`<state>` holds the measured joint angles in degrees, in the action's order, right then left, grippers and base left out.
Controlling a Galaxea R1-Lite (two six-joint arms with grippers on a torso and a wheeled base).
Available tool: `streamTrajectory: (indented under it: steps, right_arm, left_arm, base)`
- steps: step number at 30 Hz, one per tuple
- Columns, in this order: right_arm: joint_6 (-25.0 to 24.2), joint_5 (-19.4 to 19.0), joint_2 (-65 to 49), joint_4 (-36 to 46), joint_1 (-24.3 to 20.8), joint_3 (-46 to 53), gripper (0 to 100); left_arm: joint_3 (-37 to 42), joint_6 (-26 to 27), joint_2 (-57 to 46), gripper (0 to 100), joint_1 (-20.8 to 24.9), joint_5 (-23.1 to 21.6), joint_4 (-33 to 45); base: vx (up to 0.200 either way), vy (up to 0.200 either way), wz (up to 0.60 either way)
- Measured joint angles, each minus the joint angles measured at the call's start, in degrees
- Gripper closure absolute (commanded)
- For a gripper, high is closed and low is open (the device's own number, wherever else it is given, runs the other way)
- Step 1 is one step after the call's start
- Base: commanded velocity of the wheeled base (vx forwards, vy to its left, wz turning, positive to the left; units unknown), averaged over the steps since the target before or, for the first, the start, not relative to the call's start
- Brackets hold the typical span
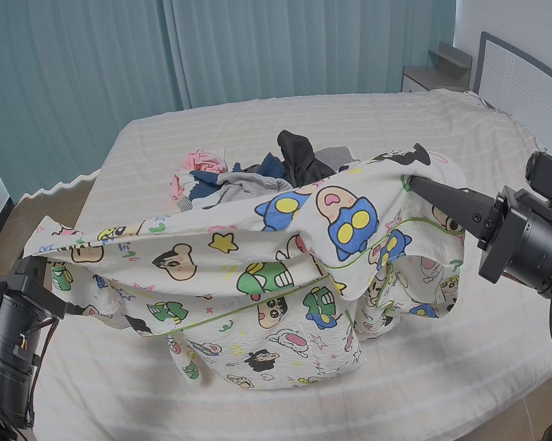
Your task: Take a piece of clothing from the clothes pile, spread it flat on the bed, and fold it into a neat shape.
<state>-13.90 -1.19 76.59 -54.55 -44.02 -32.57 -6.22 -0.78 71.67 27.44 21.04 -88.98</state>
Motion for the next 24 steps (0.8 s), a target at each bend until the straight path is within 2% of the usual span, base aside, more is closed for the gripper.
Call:
streamTrajectory:
  steps: [24]
  right_arm:
    - [-0.09, -0.09, 0.22, 0.12, 0.11, 0.05, 100]
  left_arm:
    - [1.1, -0.06, -1.22, 100, 0.01, 0.09, 0.05]
  base:
    - [0.0, 0.2, 0.0]
